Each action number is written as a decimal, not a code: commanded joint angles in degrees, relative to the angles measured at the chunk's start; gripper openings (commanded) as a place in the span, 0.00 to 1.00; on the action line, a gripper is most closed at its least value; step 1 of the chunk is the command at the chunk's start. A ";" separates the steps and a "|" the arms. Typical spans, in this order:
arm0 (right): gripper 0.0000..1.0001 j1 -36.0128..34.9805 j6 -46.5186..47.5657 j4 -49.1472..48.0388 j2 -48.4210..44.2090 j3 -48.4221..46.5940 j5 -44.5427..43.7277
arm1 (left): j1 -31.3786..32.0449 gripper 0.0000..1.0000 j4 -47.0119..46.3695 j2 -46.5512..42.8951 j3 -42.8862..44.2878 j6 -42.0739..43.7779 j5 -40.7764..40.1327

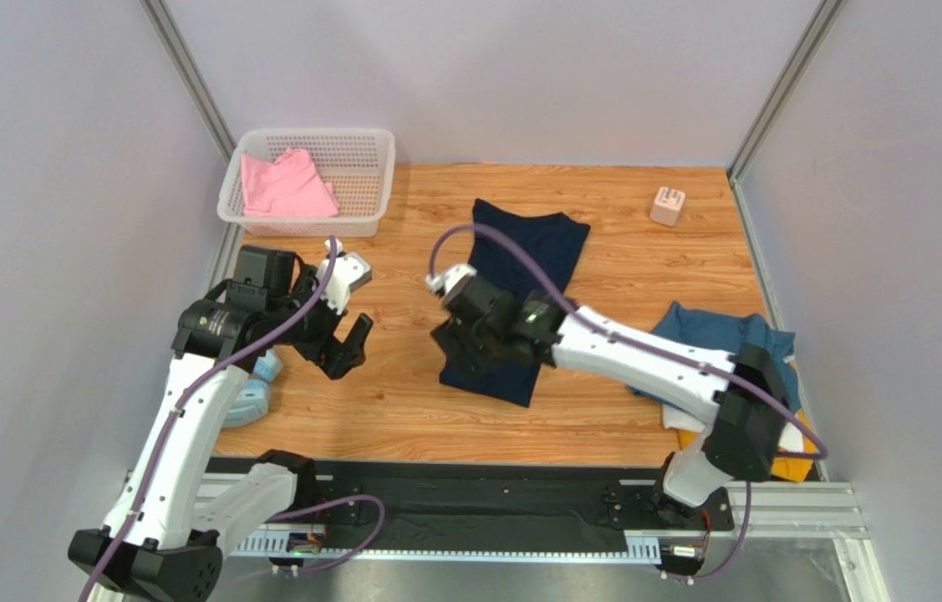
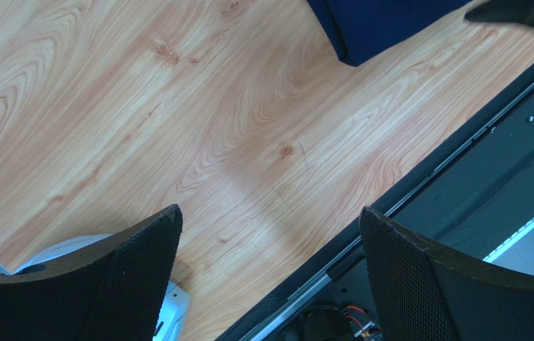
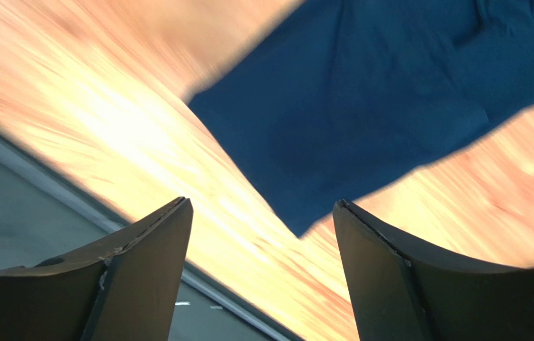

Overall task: Fold and stack the t-shirts
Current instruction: Fold the folded rectangular tshirt in 1/3 of the way, then grab one side of the 2/3 rectangular tshirt with right arm

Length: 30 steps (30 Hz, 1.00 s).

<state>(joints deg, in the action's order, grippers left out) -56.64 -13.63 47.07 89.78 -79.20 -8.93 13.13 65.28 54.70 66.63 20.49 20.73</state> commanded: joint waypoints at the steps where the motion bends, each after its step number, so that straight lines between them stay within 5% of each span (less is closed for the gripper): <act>1: 0.80 -10.65 3.70 8.30 10.30 3.79 -27.70 | -0.29 1.00 -1.99 -1.00 0.96 0.25 -0.96; 5: 0.80 -15.07 3.43 9.27 18.49 2.91 -37.19 | -0.29 1.00 -2.08 -1.43 0.61 0.25 -0.96; 14: 0.80 -17.27 5.19 6.37 26.06 1.78 -42.39 | -0.29 1.00 -1.99 -2.75 -0.27 1.13 -1.84; 30: 0.76 -20.44 2.12 2.51 32.47 -1.66 -38.54 | -0.29 1.00 -1.38 -3.28 0.34 1.66 -1.92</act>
<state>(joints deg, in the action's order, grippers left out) -75.88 -9.26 53.65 119.70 -80.31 -49.04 13.08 64.62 52.40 66.32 21.12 18.70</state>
